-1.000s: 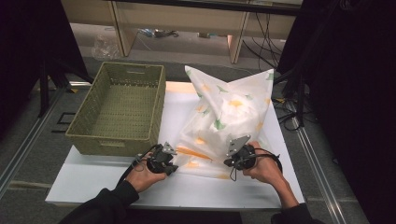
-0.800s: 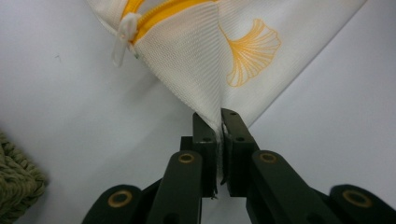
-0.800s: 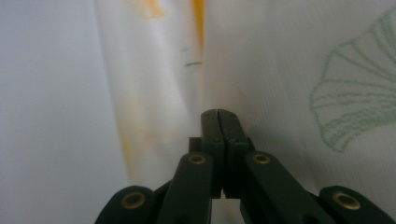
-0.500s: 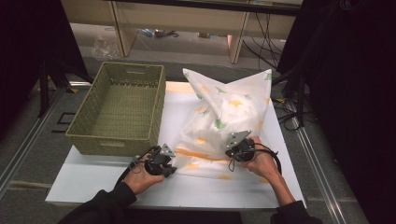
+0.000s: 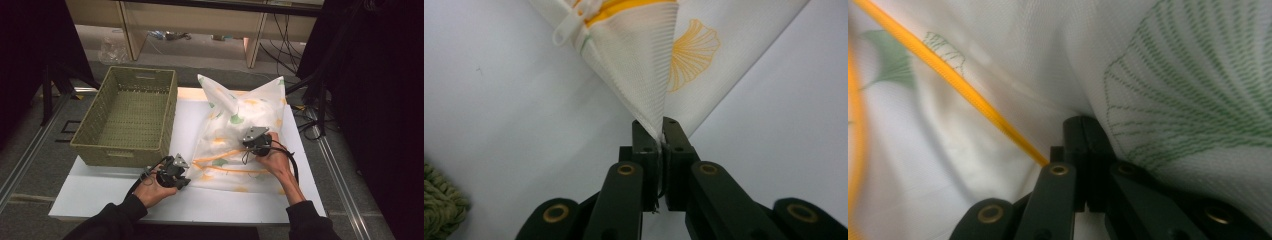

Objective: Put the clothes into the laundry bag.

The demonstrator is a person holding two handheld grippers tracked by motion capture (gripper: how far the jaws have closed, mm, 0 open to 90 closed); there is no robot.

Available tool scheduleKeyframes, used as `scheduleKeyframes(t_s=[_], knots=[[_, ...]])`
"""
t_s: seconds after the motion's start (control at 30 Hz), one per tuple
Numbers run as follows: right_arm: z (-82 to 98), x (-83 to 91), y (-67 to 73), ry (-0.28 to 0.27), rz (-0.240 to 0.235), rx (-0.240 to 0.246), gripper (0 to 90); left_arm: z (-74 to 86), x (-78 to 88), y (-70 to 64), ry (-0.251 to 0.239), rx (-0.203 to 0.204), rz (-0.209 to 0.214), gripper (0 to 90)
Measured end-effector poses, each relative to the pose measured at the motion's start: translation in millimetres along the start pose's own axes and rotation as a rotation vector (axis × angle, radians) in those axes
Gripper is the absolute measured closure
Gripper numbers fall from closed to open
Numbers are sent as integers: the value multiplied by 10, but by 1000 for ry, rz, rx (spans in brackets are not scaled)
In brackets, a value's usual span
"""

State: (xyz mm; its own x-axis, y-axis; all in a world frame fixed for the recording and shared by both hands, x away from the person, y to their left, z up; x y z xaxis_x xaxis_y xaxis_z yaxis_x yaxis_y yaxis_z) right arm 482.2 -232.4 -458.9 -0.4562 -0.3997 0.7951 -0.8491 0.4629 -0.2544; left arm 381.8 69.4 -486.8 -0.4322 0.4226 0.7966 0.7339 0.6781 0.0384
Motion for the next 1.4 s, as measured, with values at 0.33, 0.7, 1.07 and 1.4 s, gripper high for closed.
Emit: scheduleKeyframes(t_s=[0.33,0.7,1.07,1.4], knots=[[-78,-156,-146,9,74,2,900,-25,5,48,29,-46,13,866],[17,166,25,-24,-126,-22,900,-2,19,59,-1,26,18,851],[128,247,236,16,-279,13,900,21,42,111,35,-7,29,834],[165,180,226,2,-274,-45,822,63,99,77,-26,64,25,531]])
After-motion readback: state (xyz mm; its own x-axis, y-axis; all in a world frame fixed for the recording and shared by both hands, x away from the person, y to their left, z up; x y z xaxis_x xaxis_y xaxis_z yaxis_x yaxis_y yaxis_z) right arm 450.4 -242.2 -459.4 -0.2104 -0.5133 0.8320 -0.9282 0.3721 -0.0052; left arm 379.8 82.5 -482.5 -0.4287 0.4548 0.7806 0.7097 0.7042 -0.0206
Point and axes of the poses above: each handheld gripper's, and its own axes: x roughly backward along the jaws, z roughly out of its underside, y roughly to its left, the point moved 1 cm from there along -x, roughly forward along the jaws, and after that the axes turned 8 degrees about -z, right-handed, at the moved point
